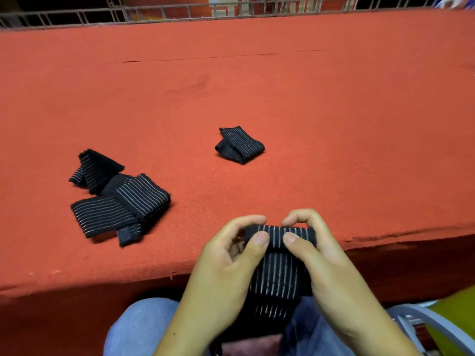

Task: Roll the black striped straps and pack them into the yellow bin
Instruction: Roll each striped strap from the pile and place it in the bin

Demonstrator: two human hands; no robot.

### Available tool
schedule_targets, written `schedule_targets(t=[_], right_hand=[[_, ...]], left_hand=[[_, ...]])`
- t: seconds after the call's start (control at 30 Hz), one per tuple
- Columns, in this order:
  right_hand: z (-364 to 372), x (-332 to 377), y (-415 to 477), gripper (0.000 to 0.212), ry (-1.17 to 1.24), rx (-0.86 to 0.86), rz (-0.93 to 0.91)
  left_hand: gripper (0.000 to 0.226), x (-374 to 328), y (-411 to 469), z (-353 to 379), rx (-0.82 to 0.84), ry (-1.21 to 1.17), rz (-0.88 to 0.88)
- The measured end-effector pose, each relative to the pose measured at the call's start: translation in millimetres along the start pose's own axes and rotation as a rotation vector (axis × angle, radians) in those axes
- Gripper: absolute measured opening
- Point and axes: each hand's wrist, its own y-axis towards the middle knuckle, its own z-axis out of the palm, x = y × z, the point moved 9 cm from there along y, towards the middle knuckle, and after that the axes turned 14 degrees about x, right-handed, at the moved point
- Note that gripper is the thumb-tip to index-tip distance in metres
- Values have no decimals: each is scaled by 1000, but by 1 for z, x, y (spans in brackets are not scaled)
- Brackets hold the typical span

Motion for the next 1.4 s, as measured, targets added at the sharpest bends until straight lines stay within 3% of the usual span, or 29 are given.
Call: schedule_targets(t=[0.23,0.4,0.5,0.77,0.9,1.0,1.2,1.27,1.4], right_hand=[[1,-8,1,41,33,-14,35],[-1,-3,0,34,19,-16,-2],[-3,2,-1,31,-25,10,-11],[-2,-10,1,51,13,-40,41],[-4,-11,0,39,63,-74,40],[-5,-8,0,26,95,-40,27],[-11,-1,-2,26,205,-64,-28],[-20,4,-1,28,200,-100,-62],[-28,12,3,46,139,-103,-102]], left_hand=[[42,-1,-2,-1,-23,15,26],[50,7,0,6,19,10,-17],[43,9,1,7,59,17,-16],[45,0,1,4,10,-22,60],[46,-4,-2,9,47,-39,64],[30,0,-2,11,100,-98,22],[56,11,0,21,193,-162,-44],[43,15,-3,27,247,-109,-71],[12,27,-6,17,187,-25,-88]])
